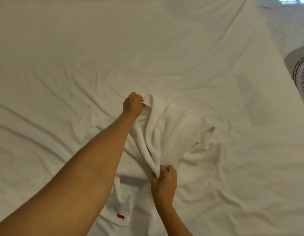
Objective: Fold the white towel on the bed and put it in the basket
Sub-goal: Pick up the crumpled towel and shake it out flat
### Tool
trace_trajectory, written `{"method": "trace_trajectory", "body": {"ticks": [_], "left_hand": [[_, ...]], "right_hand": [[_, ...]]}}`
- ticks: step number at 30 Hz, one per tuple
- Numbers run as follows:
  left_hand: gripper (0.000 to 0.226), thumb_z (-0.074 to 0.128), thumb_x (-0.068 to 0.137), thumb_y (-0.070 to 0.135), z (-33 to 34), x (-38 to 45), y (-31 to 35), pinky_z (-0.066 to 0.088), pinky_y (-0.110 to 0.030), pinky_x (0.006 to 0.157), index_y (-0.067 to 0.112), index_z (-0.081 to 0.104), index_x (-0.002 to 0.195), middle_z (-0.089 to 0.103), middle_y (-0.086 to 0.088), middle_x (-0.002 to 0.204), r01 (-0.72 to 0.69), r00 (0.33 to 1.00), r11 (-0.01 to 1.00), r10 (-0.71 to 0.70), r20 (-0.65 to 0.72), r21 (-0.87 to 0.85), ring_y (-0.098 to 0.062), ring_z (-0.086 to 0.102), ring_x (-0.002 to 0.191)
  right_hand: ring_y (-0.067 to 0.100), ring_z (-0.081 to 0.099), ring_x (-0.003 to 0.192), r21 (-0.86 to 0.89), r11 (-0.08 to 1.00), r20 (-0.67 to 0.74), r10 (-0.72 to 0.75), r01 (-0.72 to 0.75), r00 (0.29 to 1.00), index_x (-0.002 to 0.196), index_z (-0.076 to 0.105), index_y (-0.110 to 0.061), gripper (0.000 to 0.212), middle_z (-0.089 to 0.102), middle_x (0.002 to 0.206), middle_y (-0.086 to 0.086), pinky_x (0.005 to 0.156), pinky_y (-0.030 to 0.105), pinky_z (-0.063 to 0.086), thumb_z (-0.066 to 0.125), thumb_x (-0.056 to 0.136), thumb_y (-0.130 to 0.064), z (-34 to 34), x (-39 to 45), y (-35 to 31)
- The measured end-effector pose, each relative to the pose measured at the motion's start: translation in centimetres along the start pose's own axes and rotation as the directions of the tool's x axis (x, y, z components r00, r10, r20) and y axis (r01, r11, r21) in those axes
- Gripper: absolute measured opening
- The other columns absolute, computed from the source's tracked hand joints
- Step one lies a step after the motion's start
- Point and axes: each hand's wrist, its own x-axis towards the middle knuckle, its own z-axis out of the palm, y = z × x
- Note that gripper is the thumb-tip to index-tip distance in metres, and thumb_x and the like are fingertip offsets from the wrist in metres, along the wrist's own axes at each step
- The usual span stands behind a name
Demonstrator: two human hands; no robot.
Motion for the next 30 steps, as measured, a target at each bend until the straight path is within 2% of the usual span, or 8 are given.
{"method": "trace_trajectory", "body": {"ticks": [4,7,10,14,17,19,25,30], "left_hand": [[0.019,0.046,0.088,-0.002,-5.0,-1.1,-0.2,0.039,-0.03,0.07,0.001,0.063,0.094,0.053,-0.018,0.107,0.09,0.985,0.974,-0.118,-0.127,-0.209,-0.03,0.052,0.084],[0.017,0.039,0.088,-0.005,-8.6,-2.5,-0.8,0.036,-0.032,0.068,0.007,0.051,0.086,0.049,-0.017,0.098,0.072,0.971,0.963,-0.128,-0.204,-0.259,-0.03,0.049,0.083],[0.018,0.036,0.091,-0.004,-11.5,-4.3,-1.7,0.043,-0.041,0.067,-0.003,0.047,0.105,0.058,-0.025,0.1,0.085,0.963,0.979,-0.128,-0.235,-0.184,-0.035,0.055,0.085],[0.021,0.034,0.094,0.0,-14.6,-6.7,-3.3,0.05,-0.048,0.072,-0.003,0.045,0.112,0.058,-0.03,0.102,0.07,0.974,0.997,-0.074,-0.214,-0.025,-0.041,0.059,0.089],[0.025,0.035,0.094,0.003,-16.8,-7.9,-4.5,0.047,-0.043,0.071,-0.005,0.054,0.107,0.061,-0.029,0.104,0.067,0.977,0.998,-0.067,-0.205,-0.006,-0.043,0.059,0.093],[0.028,0.036,0.093,0.003,-18.3,-8.7,-5.0,0.046,-0.039,0.07,-0.007,0.061,0.099,0.064,-0.03,0.102,0.059,0.973,0.997,-0.068,-0.219,-0.047,-0.043,0.06,0.092],[0.033,0.035,0.091,0.005,-24.2,-12.7,-4.6,0.057,-0.045,0.07,-0.011,0.063,0.086,0.067,-0.027,0.089,0.073,0.956,0.968,-0.137,-0.259,-0.24,-0.041,0.065,0.082],[0.023,0.035,0.092,0.006,-29.2,-16.1,-3.1,0.033,-0.03,0.055,0.005,0.051,0.075,0.054,-0.016,0.082,0.135,0.899,0.979,-0.185,-0.397,-0.152,-0.029,0.047,0.074]], "right_hand": [[0.021,0.046,0.07,-0.01,0.992,-0.127,-0.123,0.123,0.984,0.075,0.066,-0.006,0.014,0.045,0.077,0.001,0.06,0.033,0.043,0.059,0.067,0.003,-3.5,0.5,-0.7],[0.032,0.061,0.085,-0.204,0.956,-0.151,-0.246,0.213,0.958,0.093,0.072,-0.007,0.037,0.065,0.093,0.01,0.074,0.034,0.05,0.069,0.057,0.001,-6.6,1.5,-1.0],[0.035,0.063,0.11,-0.374,0.878,-0.118,-0.364,0.298,0.924,0.114,0.068,-0.008,0.055,0.067,0.118,0.016,0.095,0.045,0.048,0.069,0.06,0.003,-9.1,1.5,-1.7],[0.03,0.06,0.117,-0.312,0.899,-0.063,-0.343,0.308,0.937,0.125,0.062,-0.014,0.056,0.063,0.128,0.01,0.089,0.041,0.053,0.065,0.073,0.005,-12.0,0.7,-3.1],[0.027,0.053,0.126,-0.312,0.887,-0.029,-0.368,0.341,0.929,0.13,0.058,-0.017,0.052,0.058,0.134,0.008,0.097,0.039,0.048,0.06,0.081,0.002,-14.5,0.8,-4.3],[0.026,0.054,0.125,-0.327,0.871,-0.024,-0.397,0.368,0.918,0.13,0.057,-0.017,0.054,0.057,0.136,0.008,0.098,0.038,0.048,0.058,0.08,0.003,-16.4,1.3,-5.5],[0.031,0.062,0.113,-0.392,0.802,-0.023,-0.498,0.45,0.867,0.127,0.06,-0.02,0.051,0.062,0.13,0.005,0.091,0.039,0.051,0.055,0.08,-0.003,-23.2,2.5,-10.5],[0.034,0.064,0.106,-0.516,0.721,-0.104,-0.589,0.463,0.801,0.124,0.062,-0.019,0.048,0.066,0.124,0.007,0.085,0.04,0.051,0.051,0.081,-0.002,-28.7,3.0,-16.2]]}}
